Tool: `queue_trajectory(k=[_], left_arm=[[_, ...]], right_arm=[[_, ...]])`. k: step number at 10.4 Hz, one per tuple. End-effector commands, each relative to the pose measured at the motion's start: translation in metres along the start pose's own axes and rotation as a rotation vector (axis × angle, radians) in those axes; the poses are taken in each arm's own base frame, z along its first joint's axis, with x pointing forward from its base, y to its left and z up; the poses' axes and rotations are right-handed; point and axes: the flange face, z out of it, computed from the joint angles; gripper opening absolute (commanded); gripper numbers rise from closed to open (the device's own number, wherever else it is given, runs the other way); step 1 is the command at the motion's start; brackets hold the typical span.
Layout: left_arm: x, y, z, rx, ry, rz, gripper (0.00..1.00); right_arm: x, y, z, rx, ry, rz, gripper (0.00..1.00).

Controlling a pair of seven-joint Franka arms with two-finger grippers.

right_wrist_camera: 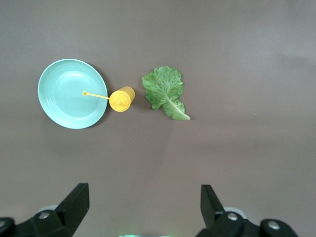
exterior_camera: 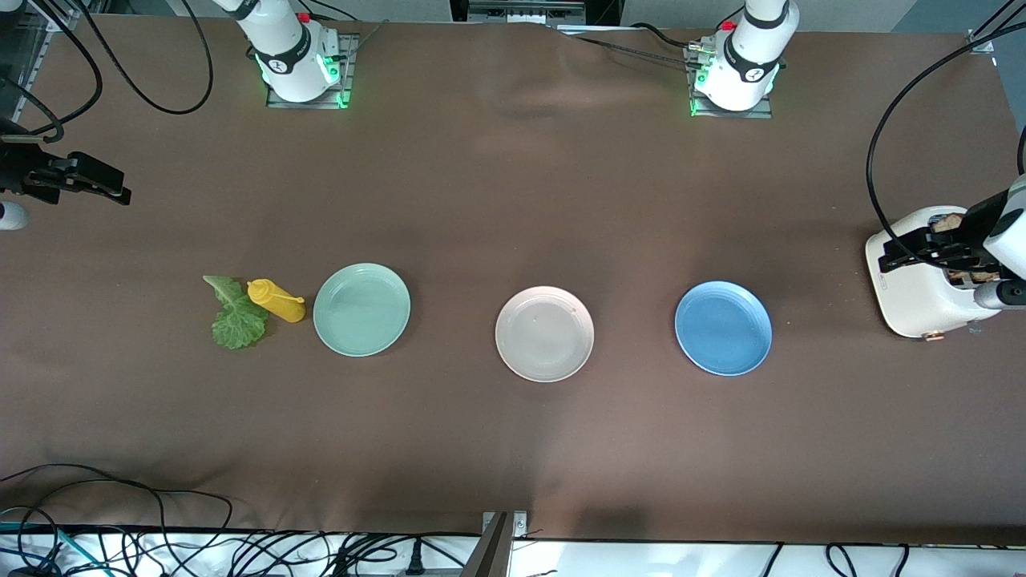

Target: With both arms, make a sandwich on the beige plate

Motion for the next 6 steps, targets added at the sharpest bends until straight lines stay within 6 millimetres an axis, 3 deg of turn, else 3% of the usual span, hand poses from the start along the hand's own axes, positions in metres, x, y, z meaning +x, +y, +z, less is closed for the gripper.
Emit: queue_trajectory(k=[1, 4, 6], left_arm=[[-0.004, 0.000, -0.003, 0.011, -0.006, 0.022, 1.00], [-0.004, -0.004, -0.001, 0.010, -0.012, 0.015, 1.00], [-0.004, -0.008, -0.002, 0.010, -0.011, 0.007, 1.00]], right_arm=[[-0.004, 0.003, -0.008, -0.001, 0.000, 0.005, 1.00], [-0.004, 0.019, -0.009, 0.002, 0.003, 0.032, 1.00], [-0.005, 0.019, -0.009, 0.004, 0.001, 0.032, 1.00]])
